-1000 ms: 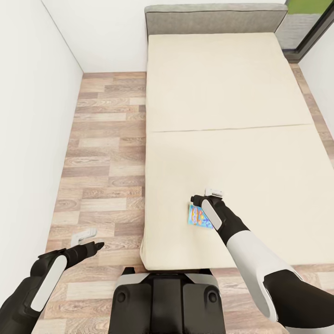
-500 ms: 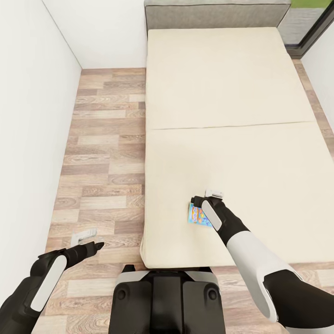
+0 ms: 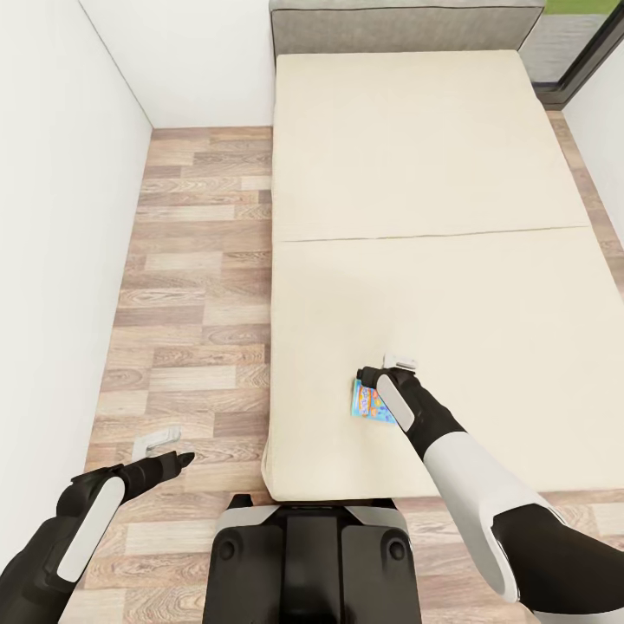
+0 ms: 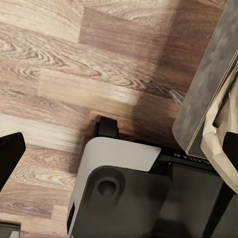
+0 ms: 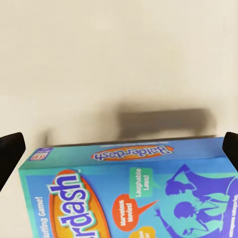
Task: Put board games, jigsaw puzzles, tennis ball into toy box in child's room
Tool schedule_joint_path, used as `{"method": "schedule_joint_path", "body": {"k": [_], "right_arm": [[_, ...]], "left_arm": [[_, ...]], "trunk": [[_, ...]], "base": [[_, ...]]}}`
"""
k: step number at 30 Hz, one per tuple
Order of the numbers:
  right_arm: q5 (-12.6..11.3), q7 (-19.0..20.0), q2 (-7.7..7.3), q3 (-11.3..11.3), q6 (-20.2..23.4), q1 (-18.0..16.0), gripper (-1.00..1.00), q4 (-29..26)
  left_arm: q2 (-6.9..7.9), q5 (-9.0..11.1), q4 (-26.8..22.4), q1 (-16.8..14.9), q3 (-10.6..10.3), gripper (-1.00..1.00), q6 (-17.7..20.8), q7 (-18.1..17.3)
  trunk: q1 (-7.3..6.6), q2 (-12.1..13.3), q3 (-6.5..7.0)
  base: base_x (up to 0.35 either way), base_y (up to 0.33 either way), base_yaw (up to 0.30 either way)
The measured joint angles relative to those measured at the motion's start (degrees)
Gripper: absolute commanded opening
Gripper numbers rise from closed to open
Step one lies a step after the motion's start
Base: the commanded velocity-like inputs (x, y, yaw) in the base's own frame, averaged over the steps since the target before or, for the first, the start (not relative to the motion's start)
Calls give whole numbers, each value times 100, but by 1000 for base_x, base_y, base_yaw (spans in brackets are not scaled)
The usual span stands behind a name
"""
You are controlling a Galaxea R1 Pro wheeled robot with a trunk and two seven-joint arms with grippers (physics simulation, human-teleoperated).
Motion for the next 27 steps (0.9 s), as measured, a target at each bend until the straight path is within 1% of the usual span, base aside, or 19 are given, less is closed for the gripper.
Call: {"method": "schedule_joint_path", "body": {"k": [27], "right_arm": [[0,8,-2,-9,8,0,100,63]], "left_arm": [[-15,1,1,0,0,100,0,5]], "trunk": [[0,0,-9]], "base": [[0,0,0]]}}
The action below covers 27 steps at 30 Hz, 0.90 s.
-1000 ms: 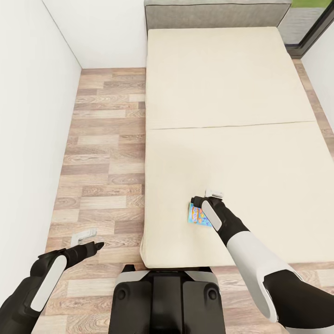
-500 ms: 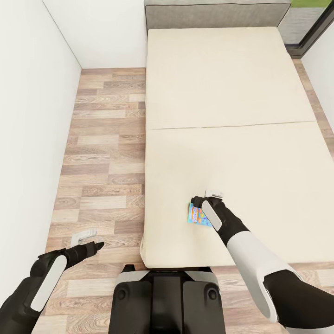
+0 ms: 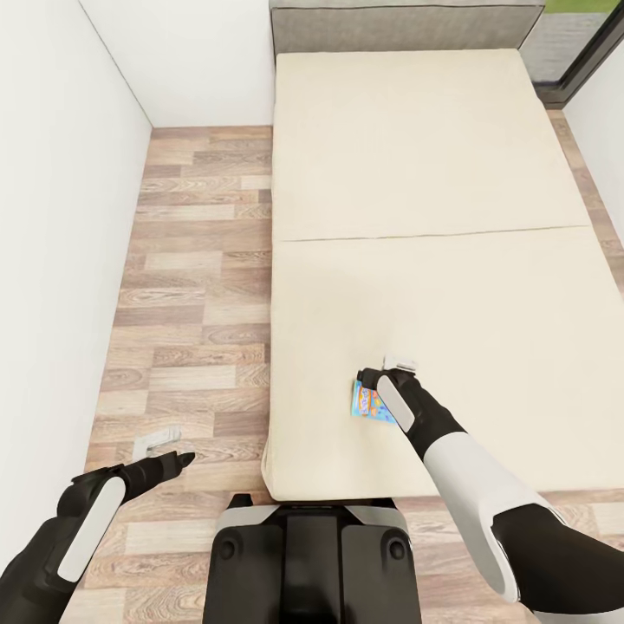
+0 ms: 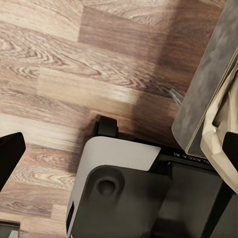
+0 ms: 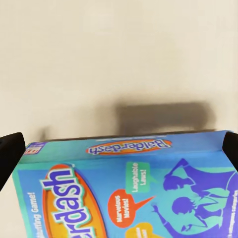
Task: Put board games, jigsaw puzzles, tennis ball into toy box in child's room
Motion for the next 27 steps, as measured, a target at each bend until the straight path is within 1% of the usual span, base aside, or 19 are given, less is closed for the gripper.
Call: {"method": "schedule_joint_path", "body": {"k": [3,5,14,27], "right_arm": [[0,1,1,0,0,0,100,8],[59,3,4,-2,11,-4,100,-13],[127,-9,1,1,30,-4,100,-177],[132,-10,1,4,23,-4,100,-197]], "left_arm": [[-1,1,1,0,0,100,0,2],[-2,2,1,0,0,100,0,2],[-9,3,0,1,1,100,0,4],[-11,3,-1,1,1,100,0,3]], "trunk": [[0,0,-17],[-2,-3,-32],[-2,-3,-102],[-2,-3,-113]], "base": [[0,0,0],[0,0,0],[0,0,0],[0,0,0]]}}
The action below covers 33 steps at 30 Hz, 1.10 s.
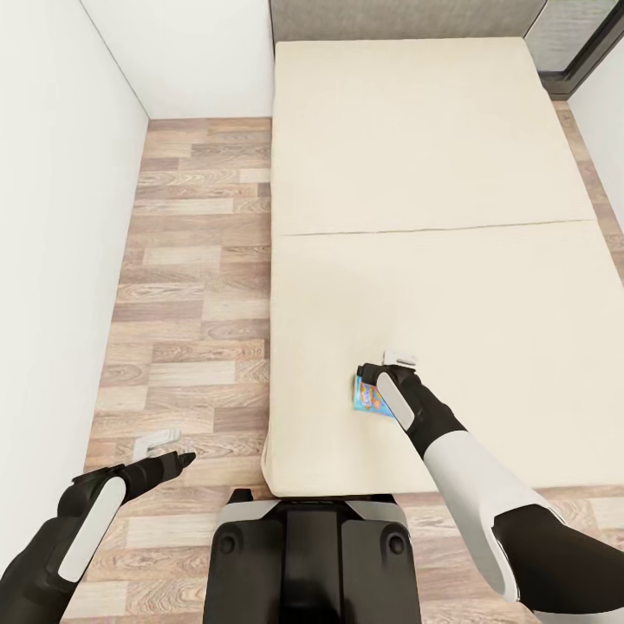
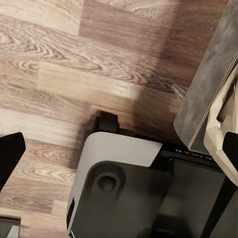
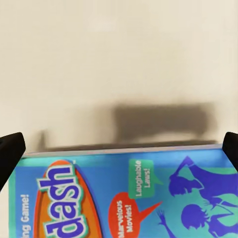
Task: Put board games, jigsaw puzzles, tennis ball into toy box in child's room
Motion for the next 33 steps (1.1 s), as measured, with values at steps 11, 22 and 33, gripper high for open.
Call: {"method": "schedule_joint_path", "body": {"k": [11,22,33], "right_arm": [[-71,13,-6,3,-28,1,100,-50],[-69,13,-8,9,-43,1,100,-40],[-67,12,-8,10,-45,1,100,-38]], "left_arm": [[-1,-3,2,-1,-1,100,0,1],[-1,-2,3,-1,-9,100,0,0],[-9,-2,2,-1,-9,100,0,0]], "trunk": [[2,1,0],[2,1,0],[3,1,0]], "base": [[-181,0,0],[-106,0,0],[-178,0,0]]}}
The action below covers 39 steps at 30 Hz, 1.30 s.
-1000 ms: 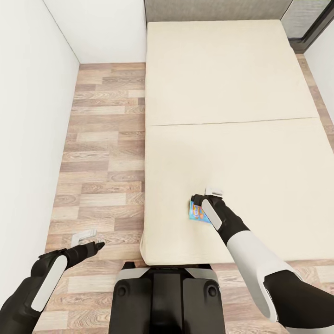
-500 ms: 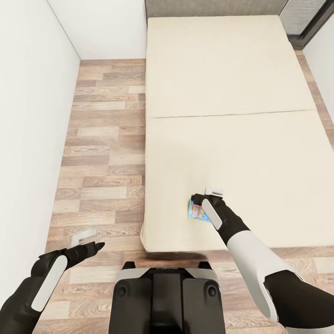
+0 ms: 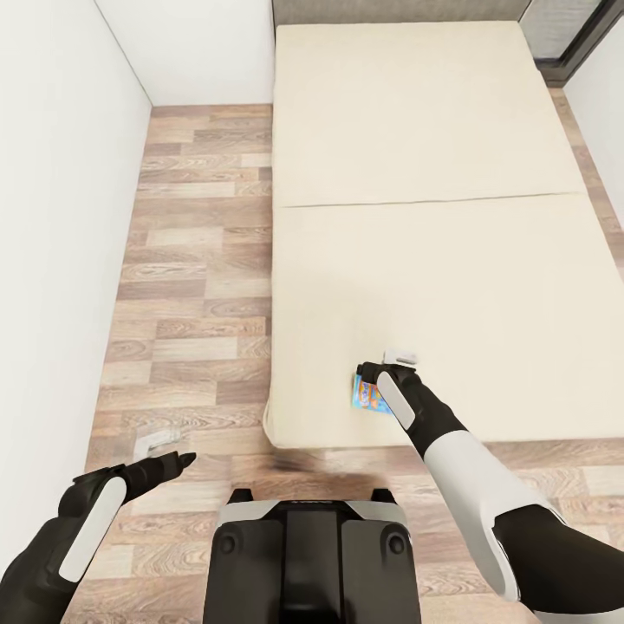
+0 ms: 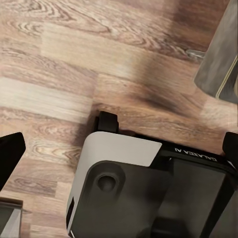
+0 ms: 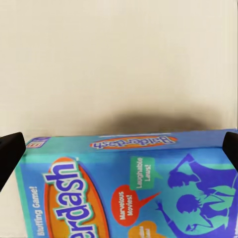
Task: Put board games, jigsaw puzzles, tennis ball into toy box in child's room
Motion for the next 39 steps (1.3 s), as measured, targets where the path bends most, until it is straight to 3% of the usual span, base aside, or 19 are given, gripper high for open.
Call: {"method": "schedule_joint_path", "body": {"k": [28,37,39], "right_arm": [[-15,-26,4,-5,-10,34,100,-29],[-92,13,-60,2,-32,37,100,-79],[-18,1,-80,1,-23,37,100,-50]], "left_arm": [[-1,3,-1,0,0,100,0,0],[-1,0,0,-1,-1,100,0,0],[-1,2,-1,0,0,100,0,0]], "trunk": [[-3,-2,0],[-1,0,0],[0,0,0]], "base": [[-34,0,0],[-70,0,0],[-146,0,0]]}}
